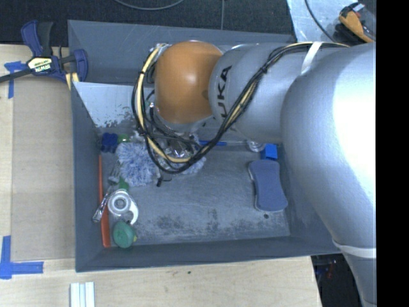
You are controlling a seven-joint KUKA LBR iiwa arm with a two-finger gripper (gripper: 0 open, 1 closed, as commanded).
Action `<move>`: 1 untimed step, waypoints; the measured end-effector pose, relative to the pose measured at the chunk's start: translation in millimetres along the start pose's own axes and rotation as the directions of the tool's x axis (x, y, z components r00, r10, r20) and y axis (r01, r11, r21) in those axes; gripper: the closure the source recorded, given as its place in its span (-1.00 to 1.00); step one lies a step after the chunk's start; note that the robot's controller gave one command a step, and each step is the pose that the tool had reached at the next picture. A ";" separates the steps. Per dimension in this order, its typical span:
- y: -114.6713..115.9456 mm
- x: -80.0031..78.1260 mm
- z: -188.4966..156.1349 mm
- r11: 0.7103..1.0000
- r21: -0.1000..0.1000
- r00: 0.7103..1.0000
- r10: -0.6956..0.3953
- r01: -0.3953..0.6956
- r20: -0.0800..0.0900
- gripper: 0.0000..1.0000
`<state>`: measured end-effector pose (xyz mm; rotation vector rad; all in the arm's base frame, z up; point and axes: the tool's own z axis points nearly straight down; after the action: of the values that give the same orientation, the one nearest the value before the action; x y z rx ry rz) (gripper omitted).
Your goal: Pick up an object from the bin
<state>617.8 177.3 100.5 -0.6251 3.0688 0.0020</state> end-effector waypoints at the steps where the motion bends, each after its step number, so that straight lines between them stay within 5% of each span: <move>1: -31.0 4.7 29.3 0.970 0.004 0.970 0.242 -0.242 0.010 -1.00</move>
Offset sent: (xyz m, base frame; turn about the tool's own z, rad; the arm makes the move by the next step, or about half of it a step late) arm 0.0070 0.0420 -0.0305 -0.4109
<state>625.8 147.1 71.1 -0.2455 3.1126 -0.0007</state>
